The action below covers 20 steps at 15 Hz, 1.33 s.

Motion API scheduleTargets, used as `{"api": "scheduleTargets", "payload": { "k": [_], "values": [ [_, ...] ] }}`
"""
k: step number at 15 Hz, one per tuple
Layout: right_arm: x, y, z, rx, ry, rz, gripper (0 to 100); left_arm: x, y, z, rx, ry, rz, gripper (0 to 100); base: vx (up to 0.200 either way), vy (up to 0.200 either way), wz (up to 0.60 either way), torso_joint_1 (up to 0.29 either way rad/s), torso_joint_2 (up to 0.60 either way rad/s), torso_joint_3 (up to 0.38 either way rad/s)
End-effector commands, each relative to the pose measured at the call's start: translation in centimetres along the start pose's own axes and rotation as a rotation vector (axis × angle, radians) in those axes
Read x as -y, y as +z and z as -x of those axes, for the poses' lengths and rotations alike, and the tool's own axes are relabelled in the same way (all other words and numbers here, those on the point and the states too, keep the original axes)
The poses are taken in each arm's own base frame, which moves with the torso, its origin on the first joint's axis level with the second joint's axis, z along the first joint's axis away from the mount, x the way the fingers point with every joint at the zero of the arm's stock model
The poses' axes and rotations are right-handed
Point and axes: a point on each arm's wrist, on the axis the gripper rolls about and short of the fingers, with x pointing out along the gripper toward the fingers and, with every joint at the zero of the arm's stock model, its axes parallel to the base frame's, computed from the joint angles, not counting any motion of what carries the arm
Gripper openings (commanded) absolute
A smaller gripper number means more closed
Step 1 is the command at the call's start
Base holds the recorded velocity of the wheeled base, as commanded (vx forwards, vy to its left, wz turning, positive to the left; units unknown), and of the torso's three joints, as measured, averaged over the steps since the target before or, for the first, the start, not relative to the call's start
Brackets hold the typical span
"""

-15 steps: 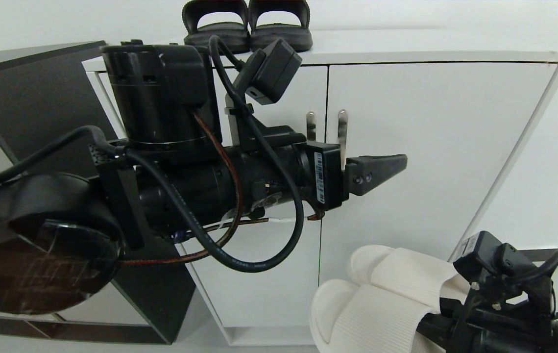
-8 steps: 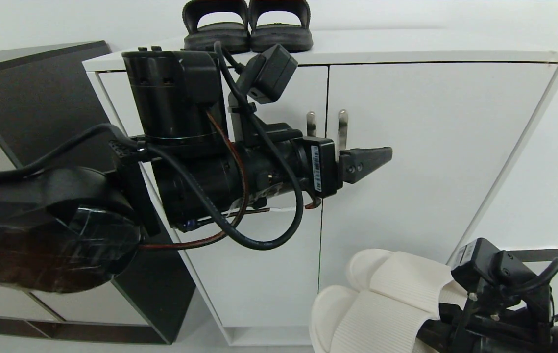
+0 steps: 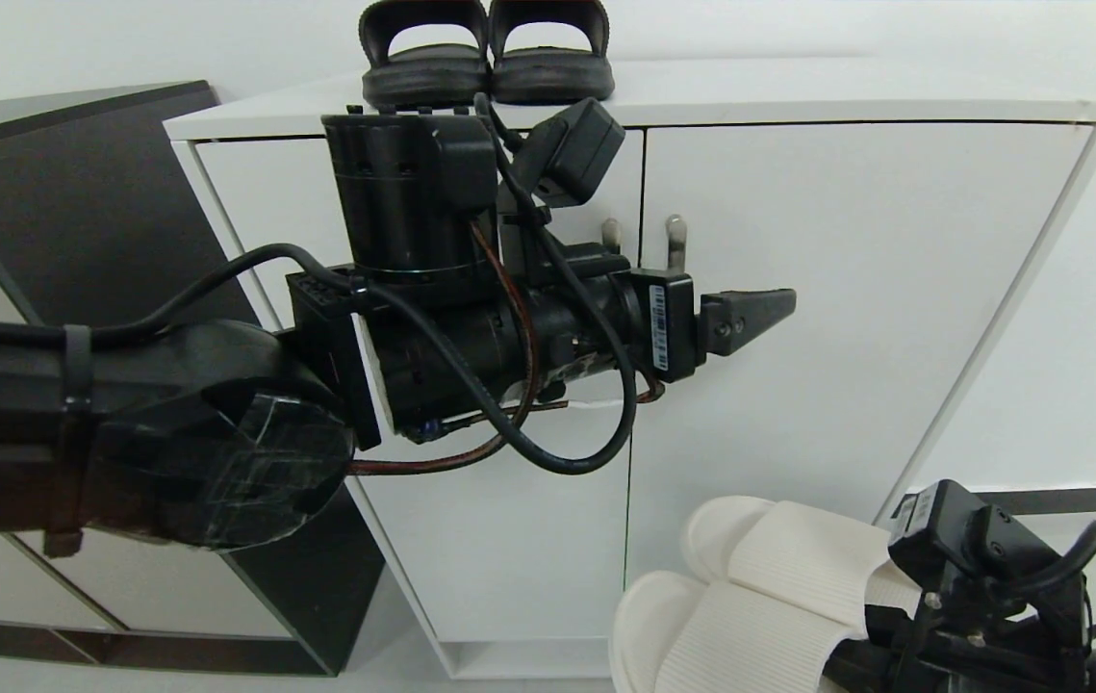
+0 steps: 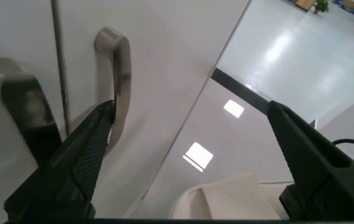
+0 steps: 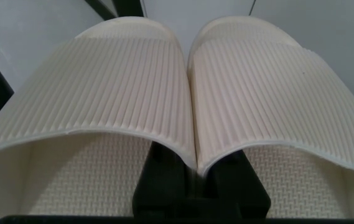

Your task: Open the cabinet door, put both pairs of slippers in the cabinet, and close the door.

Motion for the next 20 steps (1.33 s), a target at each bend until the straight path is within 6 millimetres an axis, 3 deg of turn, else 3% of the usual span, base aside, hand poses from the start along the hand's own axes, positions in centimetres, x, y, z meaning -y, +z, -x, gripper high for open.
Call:
{"api": "scheduleTargets", "payload": {
  "k": [1,2,3,7,12,16,20],
  "values": [
    [0.0,0.0,0.0,0.002,0.001,0.001,0,-0.1,-0.3,-0.3,-0.007,0.002,0.003,100,0.0,0.0,0.0,0.0,0.0,0.0],
    [0.0,0.0,0.0,0.0,0.001,0.002,0,-0.1,-0.3,-0.3,-0.007,0.002,0.003,100,0.0,0.0,0.0,0.0,0.0,0.0],
    [0.0,-0.1,0.0,-0.003,0.001,0.0,0,-0.1,-0.3,-0.3,-0.007,0.0,0.003,0,0.0,0.0,0.0,0.0,0.0,0.0],
    [-0.2,-0.4,0.4,-0.003,0.078,0.0,0,-0.1,-0.3,0.0,-0.009,0.002,0.012,0,0.0,0.0,0.0,0.0,0.0,0.0],
    [-0.4,-1.1,2.1,0.019,0.257,0.031,0,2.2,-0.1,3.2,-0.01,-0.046,0.038,0,0.0,0.0,0.0,0.0,0.0,0.0],
    [-0.4,-1.5,2.1,0.012,0.267,0.05,0,3.4,-0.4,5.2,-0.024,-0.073,0.07,0,0.0,0.0,0.0,0.0,0.0,0.0],
    [-0.4,-1.9,2.1,0.001,0.269,0.07,0,2.9,-0.5,8.6,-0.009,-0.049,0.073,0,0.0,0.0,0.0,0.0,0.0,0.0]
  ]
}}
